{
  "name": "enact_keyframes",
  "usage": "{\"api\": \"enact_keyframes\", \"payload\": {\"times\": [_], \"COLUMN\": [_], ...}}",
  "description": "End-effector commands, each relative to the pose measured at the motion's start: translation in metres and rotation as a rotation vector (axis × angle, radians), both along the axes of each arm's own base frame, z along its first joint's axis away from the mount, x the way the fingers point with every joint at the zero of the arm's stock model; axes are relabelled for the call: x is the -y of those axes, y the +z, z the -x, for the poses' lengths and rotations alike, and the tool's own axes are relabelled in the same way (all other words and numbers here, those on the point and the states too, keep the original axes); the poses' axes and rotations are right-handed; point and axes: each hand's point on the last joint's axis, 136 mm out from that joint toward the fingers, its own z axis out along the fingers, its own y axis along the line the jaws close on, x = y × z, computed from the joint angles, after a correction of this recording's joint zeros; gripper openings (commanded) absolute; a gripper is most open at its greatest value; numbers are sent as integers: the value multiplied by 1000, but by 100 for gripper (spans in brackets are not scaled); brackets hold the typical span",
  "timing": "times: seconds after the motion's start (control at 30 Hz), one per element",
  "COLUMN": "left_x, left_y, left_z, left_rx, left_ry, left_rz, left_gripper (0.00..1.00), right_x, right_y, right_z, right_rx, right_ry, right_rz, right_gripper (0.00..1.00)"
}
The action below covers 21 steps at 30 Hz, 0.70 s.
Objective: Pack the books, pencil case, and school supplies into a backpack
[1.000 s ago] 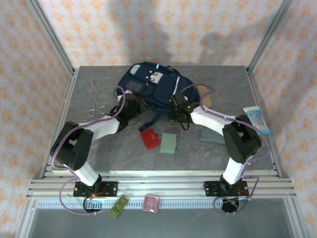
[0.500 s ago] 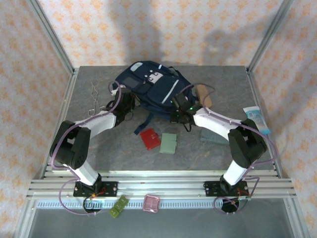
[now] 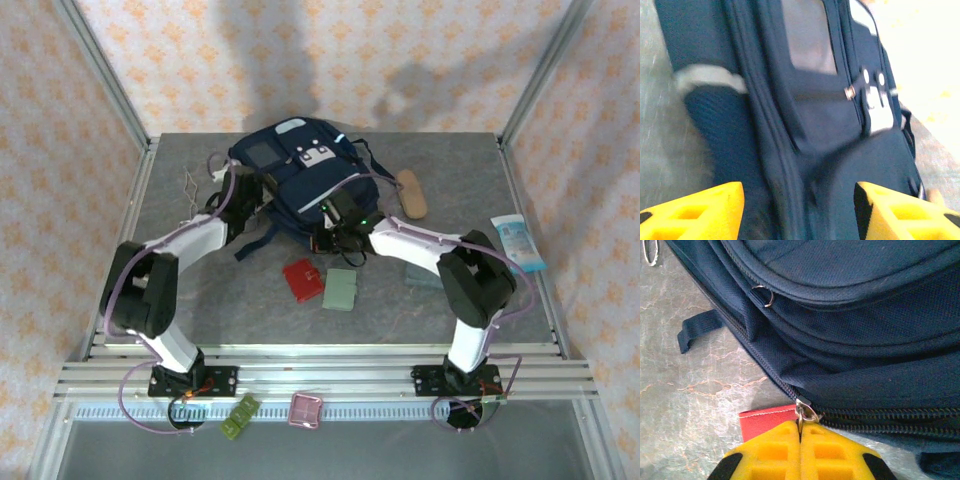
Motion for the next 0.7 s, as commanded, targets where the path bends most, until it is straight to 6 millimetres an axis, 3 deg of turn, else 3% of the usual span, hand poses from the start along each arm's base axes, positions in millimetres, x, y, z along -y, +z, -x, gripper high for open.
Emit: {"api": "enact_keyframes", "payload": {"times": [0.0, 0.17, 0.27, 0.37, 0.67], "left_x": [33, 45, 54, 65, 88], "left_y": [13, -12, -27, -41, -51], "left_z": [31, 77, 88, 87, 62], "left_rx": [41, 21, 26, 6, 73], "left_ry": [-87, -88, -101, -125, -133], "left_rz": [65, 99, 184, 203, 272], "left_gripper": [60, 68, 71, 71, 73], "right_x": [-20, -22, -23, -22, -21], "right_y": [15, 12, 10, 8, 7], "right_z": [-3, -4, -3, -3, 1], "right_rx": [-1, -7, -17, -17, -25], "right_ry": [34, 41, 42, 43, 38], "right_rz": [-83, -81, -83, -76, -76], "right_gripper": [0, 0, 0, 0, 0]}}
